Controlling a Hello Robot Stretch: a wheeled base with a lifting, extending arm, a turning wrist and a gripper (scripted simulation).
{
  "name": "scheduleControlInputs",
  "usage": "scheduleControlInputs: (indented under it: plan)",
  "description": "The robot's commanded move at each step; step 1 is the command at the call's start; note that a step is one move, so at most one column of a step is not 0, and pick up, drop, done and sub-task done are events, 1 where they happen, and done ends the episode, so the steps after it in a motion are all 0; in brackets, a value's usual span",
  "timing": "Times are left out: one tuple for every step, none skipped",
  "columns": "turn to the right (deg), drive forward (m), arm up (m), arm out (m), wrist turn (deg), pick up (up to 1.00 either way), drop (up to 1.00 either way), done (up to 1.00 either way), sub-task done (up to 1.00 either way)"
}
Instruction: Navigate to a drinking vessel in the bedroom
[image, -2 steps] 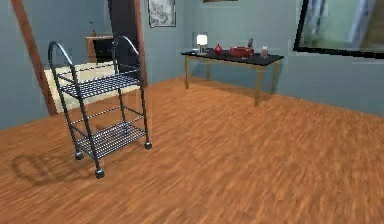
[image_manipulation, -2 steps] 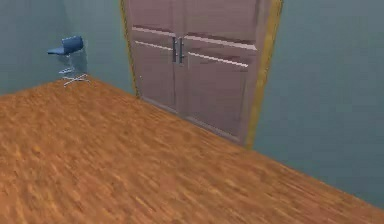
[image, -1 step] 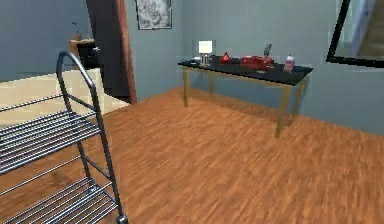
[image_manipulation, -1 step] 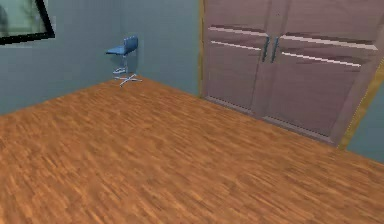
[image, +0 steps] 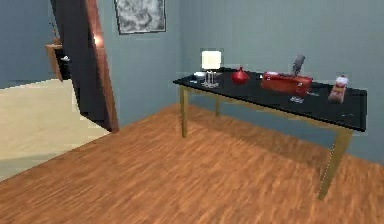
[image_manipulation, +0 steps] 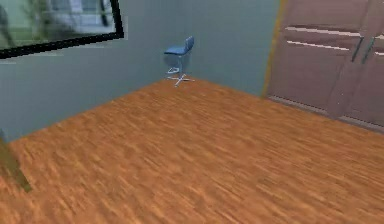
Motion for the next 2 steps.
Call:
scheduleControlInputs:
  plan:
    - [-6.0, 0.0, 0.0, 0.0, 0.0, 0.0, 0.0, 0.0, 0.0]
    - [0.0, 0.4, 0.0, 0.0, 0.0, 0.0, 0.0, 0.0, 0.0]
